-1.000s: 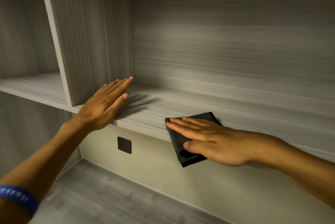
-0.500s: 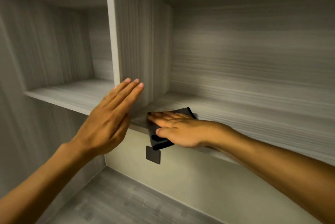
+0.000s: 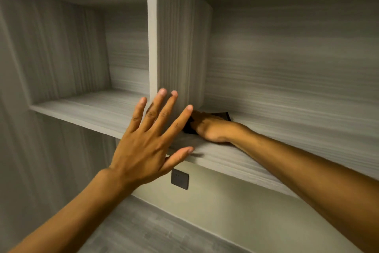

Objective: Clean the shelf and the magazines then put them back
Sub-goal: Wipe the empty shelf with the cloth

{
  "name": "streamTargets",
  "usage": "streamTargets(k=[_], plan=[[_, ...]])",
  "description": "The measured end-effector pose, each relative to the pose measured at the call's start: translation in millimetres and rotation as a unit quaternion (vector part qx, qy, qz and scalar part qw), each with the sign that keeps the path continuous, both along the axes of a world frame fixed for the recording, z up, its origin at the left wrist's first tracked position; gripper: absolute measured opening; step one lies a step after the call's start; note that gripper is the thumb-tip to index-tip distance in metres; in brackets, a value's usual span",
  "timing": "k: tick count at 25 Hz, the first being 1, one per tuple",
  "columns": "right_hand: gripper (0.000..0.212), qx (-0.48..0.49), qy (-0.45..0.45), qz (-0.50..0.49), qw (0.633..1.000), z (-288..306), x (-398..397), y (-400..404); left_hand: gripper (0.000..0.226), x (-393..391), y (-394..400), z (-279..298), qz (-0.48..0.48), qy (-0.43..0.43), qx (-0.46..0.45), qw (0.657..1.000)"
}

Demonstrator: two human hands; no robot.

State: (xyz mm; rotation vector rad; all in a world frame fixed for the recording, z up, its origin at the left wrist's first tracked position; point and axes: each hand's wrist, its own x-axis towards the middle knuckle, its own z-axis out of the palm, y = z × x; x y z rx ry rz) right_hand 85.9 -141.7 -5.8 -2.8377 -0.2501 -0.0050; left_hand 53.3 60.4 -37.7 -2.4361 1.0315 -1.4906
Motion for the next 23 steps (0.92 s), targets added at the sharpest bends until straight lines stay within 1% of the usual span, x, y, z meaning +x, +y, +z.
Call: streamTargets(k=[2, 4, 6, 9, 11, 13, 14, 17, 19, 21, 23], plan=[[0.044, -0.032, -0.028, 0.019, 0.999, -3, -16, 9, 0.077, 6, -2, 7, 0.018, -0.042, -0.009, 0.999], [0.047, -0.055, -0.032, 0.066, 0.996, -9, -41, 17, 0.078, 21, -1, 15, 0.002, -0.076, -0.006, 0.997], [0.051, -0.042, -0.025, 0.088, 0.995, -9, -58, 18, 0.077, 34, -3, 16, -0.032, -0.1, -0.012, 0.994], [0.047, -0.021, -0.014, 0.102, 0.995, -1, -42, 10, 0.077, 44, -11, 9, -0.065, -0.124, -0.036, 0.989], [0.042, 0.0, -0.001, 0.096, 0.995, 5, -18, -1, 0.075, 45, -13, 6, -0.074, -0.129, -0.046, 0.988], [0.04, 0.004, 0.009, 0.077, 0.997, 6, 11, -15, 0.074, 46, -11, 6, -0.075, -0.127, -0.047, 0.988], [0.043, -0.001, 0.01, 0.063, 0.998, 4, 25, -23, 0.073, 47, -10, 6, -0.074, -0.128, -0.046, 0.988], [0.063, -0.009, -0.007, 0.016, 1.0, -6, 75, -48, 0.069, 46, -8, 0, -0.069, -0.121, -0.051, 0.989], [0.062, -0.045, -0.01, 0.022, 0.999, -20, 109, -75, 0.064, 46, -8, -2, -0.064, -0.117, -0.057, 0.989], [0.06, -0.053, -0.021, 0.004, 0.998, -15, 110, -80, 0.062, 48, -7, 1, -0.059, -0.12, -0.058, 0.989], [0.062, -0.024, -0.029, -0.028, 0.999, -4, 86, -63, 0.061, 48, -7, 4, -0.057, -0.116, -0.052, 0.99]])
